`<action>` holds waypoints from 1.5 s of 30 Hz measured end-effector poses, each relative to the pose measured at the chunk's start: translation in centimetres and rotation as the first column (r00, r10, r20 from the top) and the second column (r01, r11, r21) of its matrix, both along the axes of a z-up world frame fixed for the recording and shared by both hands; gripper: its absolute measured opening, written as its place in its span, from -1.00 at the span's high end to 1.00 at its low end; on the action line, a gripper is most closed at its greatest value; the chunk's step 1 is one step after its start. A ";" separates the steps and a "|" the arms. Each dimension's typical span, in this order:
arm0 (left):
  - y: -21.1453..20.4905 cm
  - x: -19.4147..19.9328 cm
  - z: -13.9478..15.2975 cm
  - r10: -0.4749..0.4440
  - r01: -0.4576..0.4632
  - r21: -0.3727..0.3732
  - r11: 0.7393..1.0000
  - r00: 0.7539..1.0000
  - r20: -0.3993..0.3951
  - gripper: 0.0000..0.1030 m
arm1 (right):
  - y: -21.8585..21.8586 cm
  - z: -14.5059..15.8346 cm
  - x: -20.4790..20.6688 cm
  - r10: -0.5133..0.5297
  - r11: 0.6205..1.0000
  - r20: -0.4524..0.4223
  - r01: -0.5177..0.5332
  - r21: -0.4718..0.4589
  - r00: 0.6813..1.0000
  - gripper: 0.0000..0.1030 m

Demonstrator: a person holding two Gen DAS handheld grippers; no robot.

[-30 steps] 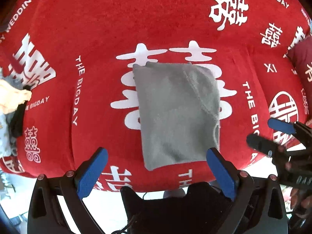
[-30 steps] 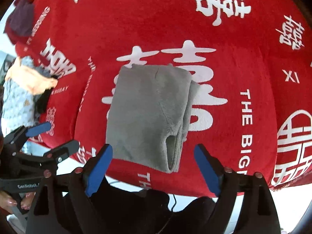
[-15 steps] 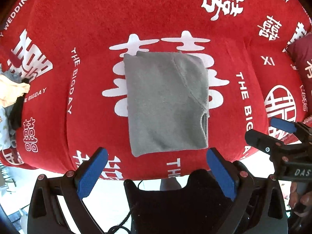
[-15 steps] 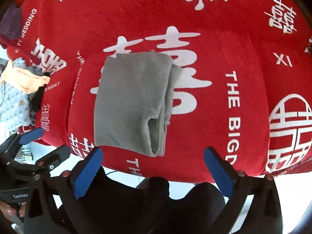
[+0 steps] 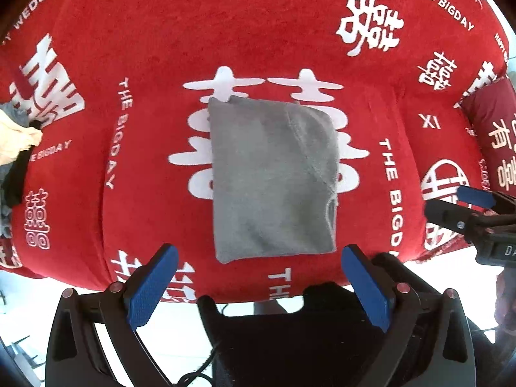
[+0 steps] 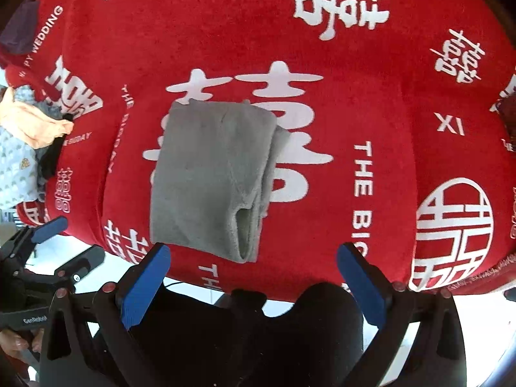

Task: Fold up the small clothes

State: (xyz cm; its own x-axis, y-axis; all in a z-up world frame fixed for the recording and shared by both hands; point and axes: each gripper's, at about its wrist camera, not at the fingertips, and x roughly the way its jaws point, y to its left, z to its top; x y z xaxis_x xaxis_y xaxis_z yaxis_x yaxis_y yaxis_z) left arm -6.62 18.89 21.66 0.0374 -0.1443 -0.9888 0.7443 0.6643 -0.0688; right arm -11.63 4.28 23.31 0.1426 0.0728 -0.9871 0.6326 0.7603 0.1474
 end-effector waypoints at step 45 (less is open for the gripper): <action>1.1 0.9 -1.4 0.101 -0.104 0.045 0.994 0.993 0.065 -0.97 | 0.3 1.0 -0.1 0.021 0.994 -0.018 -0.022 -0.106 1.000 -1.00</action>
